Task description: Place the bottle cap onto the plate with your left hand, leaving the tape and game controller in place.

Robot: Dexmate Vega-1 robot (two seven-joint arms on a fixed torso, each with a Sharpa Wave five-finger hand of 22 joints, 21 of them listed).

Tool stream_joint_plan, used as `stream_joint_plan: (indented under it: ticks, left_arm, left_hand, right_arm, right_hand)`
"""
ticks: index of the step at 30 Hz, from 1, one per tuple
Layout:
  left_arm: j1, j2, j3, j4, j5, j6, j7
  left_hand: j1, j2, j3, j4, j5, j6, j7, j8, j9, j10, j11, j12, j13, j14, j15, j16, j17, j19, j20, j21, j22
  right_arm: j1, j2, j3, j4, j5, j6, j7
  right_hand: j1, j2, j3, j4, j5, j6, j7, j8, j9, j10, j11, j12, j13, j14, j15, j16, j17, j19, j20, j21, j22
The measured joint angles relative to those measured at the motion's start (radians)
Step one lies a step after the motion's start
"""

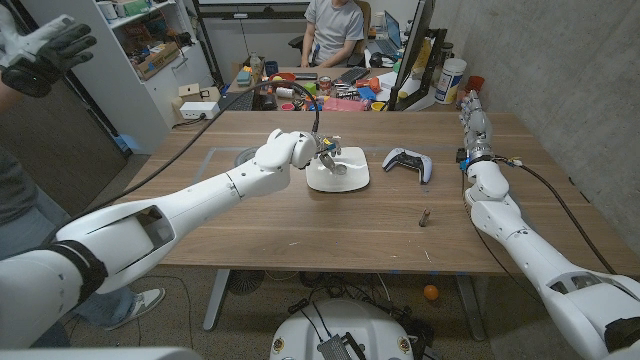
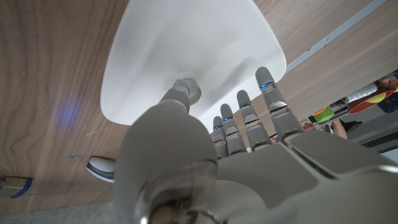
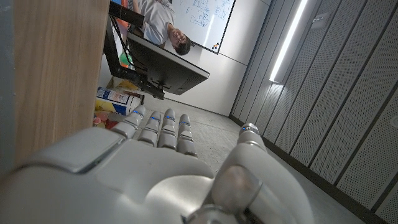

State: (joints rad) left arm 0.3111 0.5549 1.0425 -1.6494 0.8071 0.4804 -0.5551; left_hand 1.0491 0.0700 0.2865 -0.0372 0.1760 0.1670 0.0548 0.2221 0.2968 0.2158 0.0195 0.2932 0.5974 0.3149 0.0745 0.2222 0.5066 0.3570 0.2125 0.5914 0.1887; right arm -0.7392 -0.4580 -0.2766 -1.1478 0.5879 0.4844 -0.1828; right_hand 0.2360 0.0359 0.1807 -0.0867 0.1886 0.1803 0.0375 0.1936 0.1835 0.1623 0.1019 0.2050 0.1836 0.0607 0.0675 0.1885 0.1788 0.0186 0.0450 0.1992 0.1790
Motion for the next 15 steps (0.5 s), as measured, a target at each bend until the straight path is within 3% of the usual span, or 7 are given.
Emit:
stream_joint_plan:
  ticks: [3,6,9,11,12,14,15]
  left_arm:
    - [0.0,0.0,0.0,0.0,0.0,0.016,0.02]
    - [0.07,0.056,-0.087,-0.116,-0.02,0.022,0.066]
    - [0.097,0.068,-0.122,-0.142,-0.075,0.016,0.147]
    - [0.167,0.09,-0.214,-0.188,-0.136,-0.01,0.247]
    - [0.167,0.09,-0.214,-0.188,-0.153,-0.019,0.273]
    - [0.248,0.102,-0.316,-0.219,-0.234,-0.071,0.378]
    - [0.248,0.102,-0.316,-0.219,-0.258,-0.088,0.402]
  left_hand:
    - [-0.015,0.015,0.001,0.008,0.0,0.019,-0.011,0.001,-0.004,0.02,-0.009,0.0,-0.005,0.009,-0.009,0.004,-0.002,0.002,0.002,0.0,0.0]
    - [-0.044,0.044,-0.003,0.039,0.0,0.048,-0.031,0.009,-0.007,0.043,-0.028,0.0,-0.014,0.047,-0.03,0.022,-0.006,0.03,-0.018,0.009,0.0]
    - [-0.077,0.077,0.003,0.067,0.0,0.122,-0.053,0.032,-0.013,0.105,-0.053,0.011,-0.026,0.146,-0.055,0.068,-0.005,0.075,-0.065,0.028,0.005]
    - [-0.087,0.087,0.01,0.075,0.0,0.189,-0.071,0.052,-0.019,0.167,-0.08,0.025,-0.034,0.218,-0.075,0.103,0.001,0.1,-0.109,0.045,0.011]
    - [-0.1,0.088,0.007,0.085,0.0,0.224,-0.077,0.063,-0.022,0.202,-0.094,0.034,-0.036,0.254,-0.082,0.121,0.007,0.115,-0.13,0.055,0.015]
    - [-0.145,0.08,-0.011,0.111,0.0,0.304,-0.083,0.086,-0.031,0.278,-0.111,0.052,-0.038,0.323,-0.093,0.16,0.022,0.152,-0.17,0.088,0.029]
    - [-0.169,0.074,-0.022,0.125,0.0,0.334,-0.083,0.093,-0.035,0.309,-0.114,0.059,-0.041,0.35,-0.095,0.175,0.029,0.168,-0.185,0.104,0.035]
  right_arm:
    - [-0.025,-0.013,-0.001,-0.052,0.0,0.0,0.0]
    - [-0.052,-0.024,-0.001,-0.108,-0.036,-0.04,-0.05]
    - [-0.084,-0.037,-0.002,-0.18,-0.067,-0.041,-0.075]
    - [-0.099,-0.041,-0.003,-0.215,-0.067,-0.041,-0.075]
    - [-0.102,-0.042,-0.003,-0.222,-0.067,-0.041,-0.075]
    - [-0.12,-0.043,-0.006,-0.261,-0.121,-0.025,-0.104]
    - [-0.122,-0.043,-0.007,-0.266,-0.121,-0.025,-0.104]
  right_hand:
    - [0.0,0.0,0.0,0.0,0.0,0.004,-0.004,0.0,0.0,0.0,0.0,0.0,0.0,0.0,0.0,0.0,0.0,0.0,0.0,0.0,0.0]
    - [0.0,0.0,0.0,0.0,0.0,0.004,-0.004,0.0,0.0,0.004,-0.004,0.008,0.0,0.0,0.0,0.0,0.0,0.0,0.0,0.0,0.0]
    - [0.0,0.0,0.0,0.0,0.0,0.026,0.008,0.006,0.0,0.013,-0.005,0.008,0.0,-0.002,-0.002,0.0,0.0,-0.018,-0.032,-0.007,0.0]
    - [0.0,0.0,0.0,0.0,0.0,0.046,0.02,0.011,0.0,0.013,-0.005,0.008,0.0,-0.009,-0.009,-0.004,0.0,-0.026,-0.048,-0.008,0.0]
    - [0.0,0.0,0.0,0.0,0.0,0.055,0.022,0.014,0.0,0.016,-0.003,0.008,0.0,-0.011,-0.011,-0.004,0.0,-0.028,-0.052,-0.008,0.0]
    - [0.0,0.0,0.0,0.0,0.0,0.065,0.032,0.017,0.0,0.022,-0.004,0.008,0.0,-0.011,-0.011,-0.004,0.0,-0.027,-0.063,-0.008,0.0]
    - [0.0,0.0,0.0,0.0,0.0,0.072,0.032,0.017,0.0,0.024,-0.006,0.012,0.0,-0.011,-0.011,-0.004,0.0,-0.027,-0.063,-0.008,0.0]
